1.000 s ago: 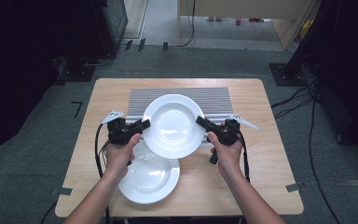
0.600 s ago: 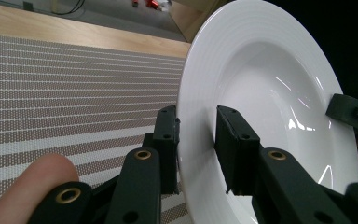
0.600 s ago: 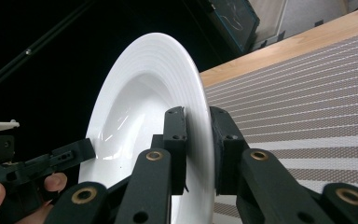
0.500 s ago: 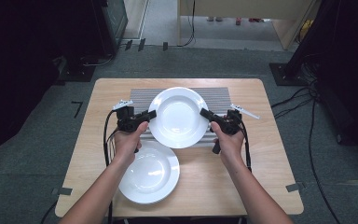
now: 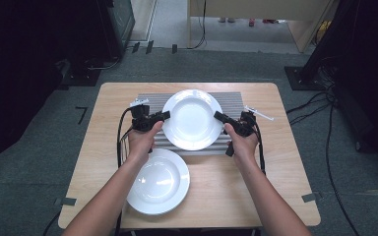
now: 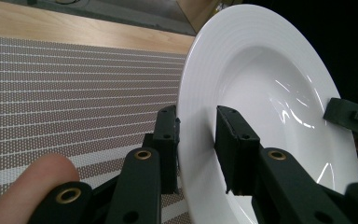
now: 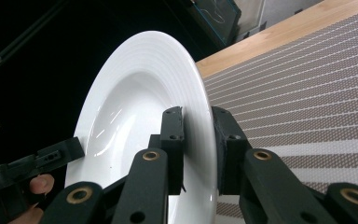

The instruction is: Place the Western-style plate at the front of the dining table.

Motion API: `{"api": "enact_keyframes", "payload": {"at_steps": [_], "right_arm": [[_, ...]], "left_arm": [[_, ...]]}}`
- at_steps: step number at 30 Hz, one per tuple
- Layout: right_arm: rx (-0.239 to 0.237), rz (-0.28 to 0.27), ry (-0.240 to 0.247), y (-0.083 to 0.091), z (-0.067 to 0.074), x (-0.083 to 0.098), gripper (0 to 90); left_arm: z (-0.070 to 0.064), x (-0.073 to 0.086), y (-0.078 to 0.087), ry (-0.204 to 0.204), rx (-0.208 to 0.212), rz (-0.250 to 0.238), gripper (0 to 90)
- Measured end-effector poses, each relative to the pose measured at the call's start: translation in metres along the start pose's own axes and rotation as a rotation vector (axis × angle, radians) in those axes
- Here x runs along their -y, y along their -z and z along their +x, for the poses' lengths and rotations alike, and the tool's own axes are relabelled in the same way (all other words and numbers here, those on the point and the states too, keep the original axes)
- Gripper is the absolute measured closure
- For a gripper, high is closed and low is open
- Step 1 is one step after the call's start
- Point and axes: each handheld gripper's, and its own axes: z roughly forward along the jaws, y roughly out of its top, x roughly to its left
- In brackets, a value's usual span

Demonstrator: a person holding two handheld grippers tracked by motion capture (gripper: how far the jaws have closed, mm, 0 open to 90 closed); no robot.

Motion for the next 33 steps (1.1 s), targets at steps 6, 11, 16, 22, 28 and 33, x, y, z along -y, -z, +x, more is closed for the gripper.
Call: {"api": "enact_keyframes", "payload": {"at_steps": [6,11,16,22,28,33], "right_arm": [[0.029,0.009,-0.017,-0.012,-0.01,-0.008,77.7],[0.048,0.011,-0.086,-0.025,-0.024,-0.007,77.7],[0.069,0.028,-0.099,-0.039,-0.03,-0.005,77.9],[0.105,0.053,-0.103,-0.052,-0.034,-0.007,77.8],[0.145,0.072,-0.114,-0.062,-0.038,-0.007,77.5],[0.16,0.085,-0.17,-0.068,-0.045,-0.004,77.5]], "left_arm": [[0.005,-0.007,-0.019,0.002,-0.021,0.047,70.0],[0.014,-0.01,-0.036,0.02,-0.034,0.097,69.9],[0.029,-0.01,-0.047,0.075,-0.047,0.122,70.1],[0.038,-0.01,-0.061,0.097,-0.062,0.191,68.9],[0.044,-0.007,-0.071,0.127,-0.084,0.229,68.1],[0.046,-0.006,-0.073,0.143,-0.092,0.242,68.2]]}}
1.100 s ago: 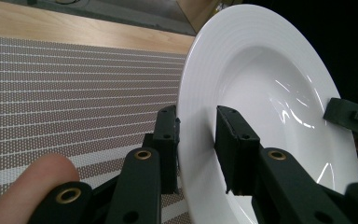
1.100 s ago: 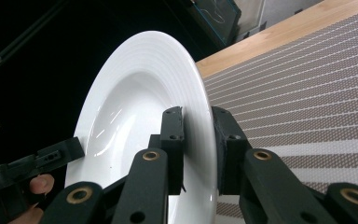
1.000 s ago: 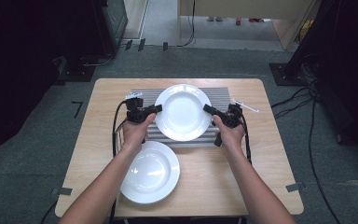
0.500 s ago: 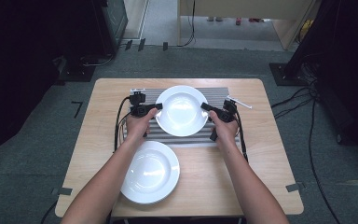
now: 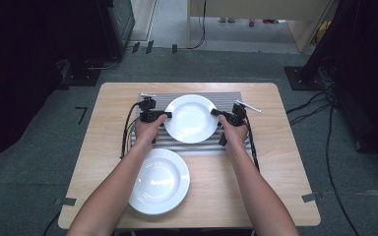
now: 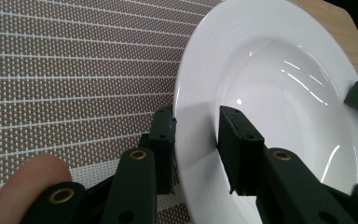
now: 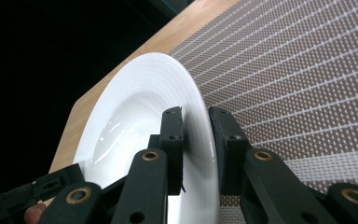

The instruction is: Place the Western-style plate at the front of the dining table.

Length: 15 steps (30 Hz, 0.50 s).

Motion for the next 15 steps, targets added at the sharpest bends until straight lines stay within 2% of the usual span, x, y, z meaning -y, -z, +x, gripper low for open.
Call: {"api": "enact_keyframes", "payload": {"at_steps": [3,8,15], "right_arm": [[0.006,0.003,-0.028,-0.0024,-0.0032,0.0004,77.4],[0.016,0.001,-0.042,-0.0055,-0.0071,0.0011,77.4],[0.018,-0.009,-0.009,-0.0059,-0.0066,0.0024,77.0]], "left_arm": [[-0.0003,0.0,-0.0015,0.005,0.002,0.002,68.3],[0.001,-0.0004,-0.0033,0.016,0.009,0.007,68.6],[-0.0012,0.0013,-0.0049,0.006,-0.008,-0.004,68.2]]}}
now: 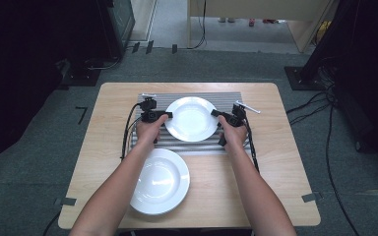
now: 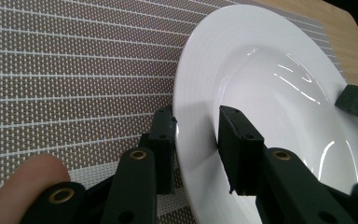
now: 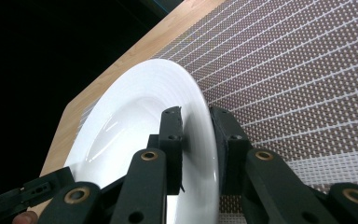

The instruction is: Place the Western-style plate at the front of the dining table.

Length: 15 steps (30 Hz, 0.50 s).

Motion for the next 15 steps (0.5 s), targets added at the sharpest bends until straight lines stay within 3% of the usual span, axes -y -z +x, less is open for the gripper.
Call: {"api": "enact_keyframes", "payload": {"at_steps": [15], "right_arm": [[-0.001,-0.018,0.0,0.0018,0.0002,0.0056,77.0]], "left_arm": [[-0.0001,-0.0026,-0.0034,0.012,-0.012,0.003,68.4]]}}
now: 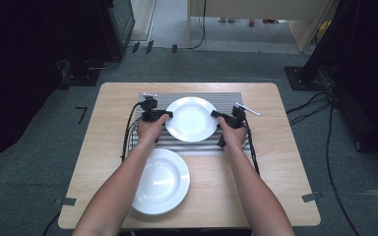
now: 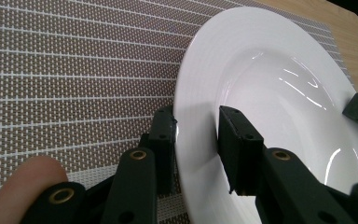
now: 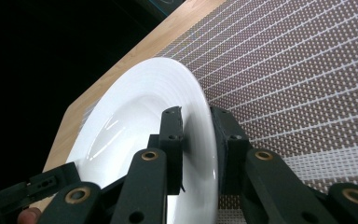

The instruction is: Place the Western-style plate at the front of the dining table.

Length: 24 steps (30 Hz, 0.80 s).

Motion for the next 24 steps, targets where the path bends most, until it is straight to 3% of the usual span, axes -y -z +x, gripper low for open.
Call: {"api": "enact_keyframes", "payload": {"at_steps": [3,5,9,11,13,14,16,21,24], "right_arm": [[0.011,0.001,0.034,-0.001,0.001,0.0,75.2],[0.025,-0.003,0.06,0.001,0.005,0.0,68.1],[0.034,-0.073,0.123,0.01,0.013,-0.006,57.1],[0.037,-0.099,0.174,0.017,0.018,-0.012,53.6],[0.03,-0.121,0.221,0.024,0.021,-0.016,49.3],[0.05,-0.119,0.249,0.027,0.022,-0.018,48.9],[0.098,-0.051,0.322,0.035,0.026,-0.023,45.6],[0.048,-0.043,0.406,0.063,0.034,-0.028,33.6],[0.054,-0.055,0.441,0.077,0.035,-0.028,32.4]], "left_arm": [[0.0,0.0,0.0,-0.004,-0.001,0.0,68.3],[-0.001,0.0,0.002,-0.023,-0.012,-0.017,66.8],[-0.001,-0.005,0.015,-0.018,0.008,-0.09,47.0],[-0.002,-0.009,0.024,-0.024,0.022,-0.103,38.4],[-0.005,-0.011,0.033,-0.051,0.04,-0.101,31.0],[-0.006,-0.012,0.037,-0.077,0.041,-0.097,27.4],[-0.011,-0.011,0.047,-0.126,0.05,-0.101,22.7],[-0.02,-0.006,0.072,-0.195,0.074,-0.136,16.1],[-0.022,-0.002,0.085,-0.222,0.08,-0.143,14.1]]}}
